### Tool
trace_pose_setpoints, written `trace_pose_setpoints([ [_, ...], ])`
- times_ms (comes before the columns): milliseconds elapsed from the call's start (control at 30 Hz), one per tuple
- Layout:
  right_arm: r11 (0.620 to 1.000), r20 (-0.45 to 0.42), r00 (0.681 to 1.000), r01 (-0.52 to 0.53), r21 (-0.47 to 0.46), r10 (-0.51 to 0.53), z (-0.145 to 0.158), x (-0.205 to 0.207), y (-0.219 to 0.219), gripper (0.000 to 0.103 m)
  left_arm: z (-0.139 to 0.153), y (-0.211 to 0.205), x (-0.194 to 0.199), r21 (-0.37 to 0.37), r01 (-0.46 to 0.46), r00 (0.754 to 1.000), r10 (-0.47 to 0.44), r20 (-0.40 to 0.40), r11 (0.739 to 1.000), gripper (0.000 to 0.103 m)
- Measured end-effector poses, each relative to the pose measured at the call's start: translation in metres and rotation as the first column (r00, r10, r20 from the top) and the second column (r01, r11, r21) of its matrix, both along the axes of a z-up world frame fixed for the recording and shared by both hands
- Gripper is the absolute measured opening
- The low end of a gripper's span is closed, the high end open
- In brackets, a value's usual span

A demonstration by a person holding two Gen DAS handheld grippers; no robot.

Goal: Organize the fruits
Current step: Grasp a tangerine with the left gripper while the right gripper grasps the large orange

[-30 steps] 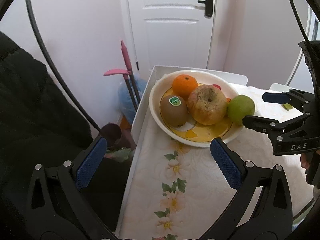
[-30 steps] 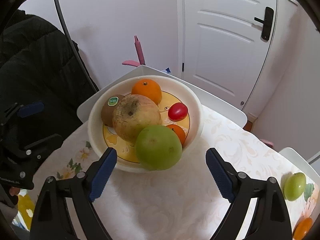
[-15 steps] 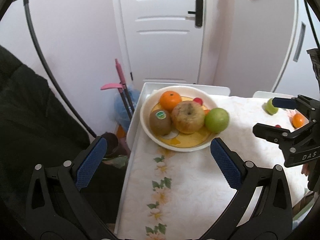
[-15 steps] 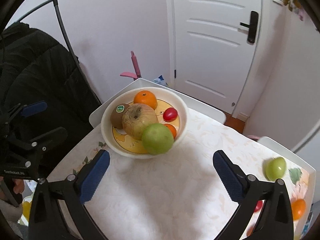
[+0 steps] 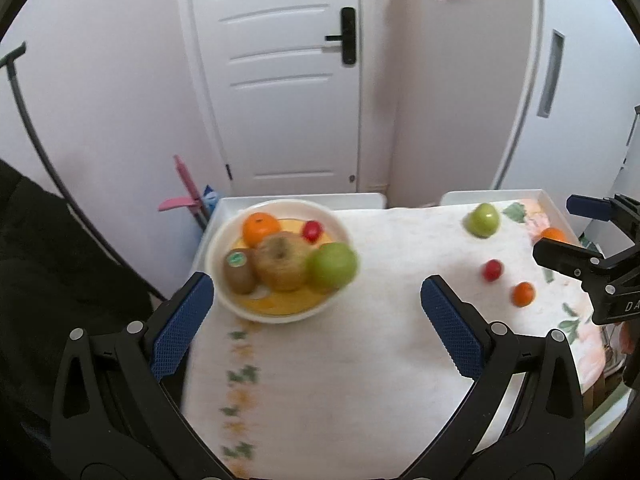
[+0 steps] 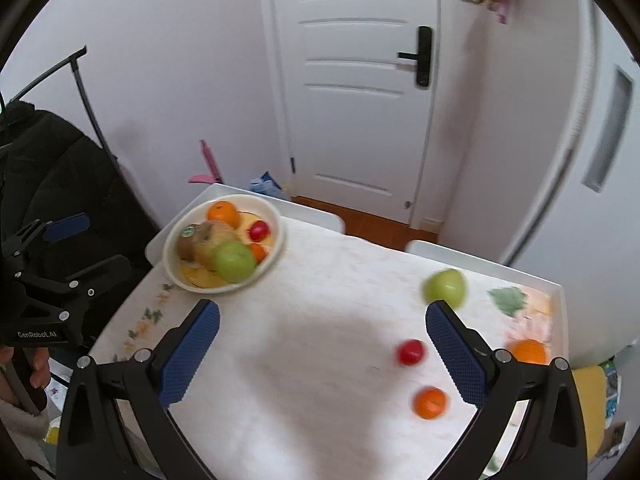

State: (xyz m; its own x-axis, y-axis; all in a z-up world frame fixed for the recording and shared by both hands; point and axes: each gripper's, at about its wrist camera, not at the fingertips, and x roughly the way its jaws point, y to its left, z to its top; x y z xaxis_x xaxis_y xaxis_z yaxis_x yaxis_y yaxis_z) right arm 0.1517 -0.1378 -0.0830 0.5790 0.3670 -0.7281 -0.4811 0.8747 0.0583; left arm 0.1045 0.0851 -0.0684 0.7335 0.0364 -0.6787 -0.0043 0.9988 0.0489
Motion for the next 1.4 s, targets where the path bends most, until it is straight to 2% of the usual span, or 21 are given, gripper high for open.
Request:
trace_pose_setpoints([
  [233, 1.000, -0.019, 0.999, 0.028, -0.006, -0.028, -0.002, 0.004, -0.070, 0.103, -0.004, -0.063, 0.001, -0.028, 0.006, 1.000, -0.007, -0.008, 1.000, 0.103],
  [467, 0.998, -0.004, 0.999, 0.040, -0.047, -0.040, -0.011, 0.014, -0.130, 0.103, -0.022, -0.128, 0.003, -0.047, 0.018, 0.999, -0.019, -0.030, 0.999, 0.103],
  [633, 0.997, -0.015, 1.000, 0.021, -0.071, -0.022, -0.026, 0.028, -0.162, 0.103, -0.044, -0.175, 0.006, -0.061, 0.056, 0.998, -0.058, -0.040, 0.997, 0.103],
  [900, 0.996, -0.051, 0.999, -0.023, -0.091, 0.019, -0.065, 0.050, -0.200, 0.103, -0.090, -0.227, 0.016, -0.083, 0.107, 0.990, -0.113, -0.078, 0.991, 0.103],
  [1000, 0.994, -0.062, 0.997, -0.043, -0.104, 0.036, -0.082, 0.060, -0.207, 0.103, -0.112, -0.240, 0.024, -0.088, 0.119, 0.986, -0.128, -0.107, 0.989, 0.095],
  [1100, 0.993, -0.070, 0.996, -0.058, -0.102, 0.051, -0.096, 0.068, -0.211, 0.103, -0.131, -0.249, 0.031, -0.093, 0.118, 0.982, -0.130, -0.134, 0.989, 0.083],
  [1300, 0.991, -0.078, 0.994, -0.081, -0.109, 0.073, -0.116, 0.081, -0.213, 0.102, -0.150, -0.254, 0.044, -0.096, 0.100, 0.980, -0.115, -0.160, 0.990, 0.069],
  [1400, 0.990, -0.089, 0.992, -0.096, -0.106, 0.086, -0.123, 0.086, -0.212, 0.099, -0.156, -0.255, 0.049, -0.093, 0.100, 0.978, -0.115, -0.173, 0.991, 0.060],
])
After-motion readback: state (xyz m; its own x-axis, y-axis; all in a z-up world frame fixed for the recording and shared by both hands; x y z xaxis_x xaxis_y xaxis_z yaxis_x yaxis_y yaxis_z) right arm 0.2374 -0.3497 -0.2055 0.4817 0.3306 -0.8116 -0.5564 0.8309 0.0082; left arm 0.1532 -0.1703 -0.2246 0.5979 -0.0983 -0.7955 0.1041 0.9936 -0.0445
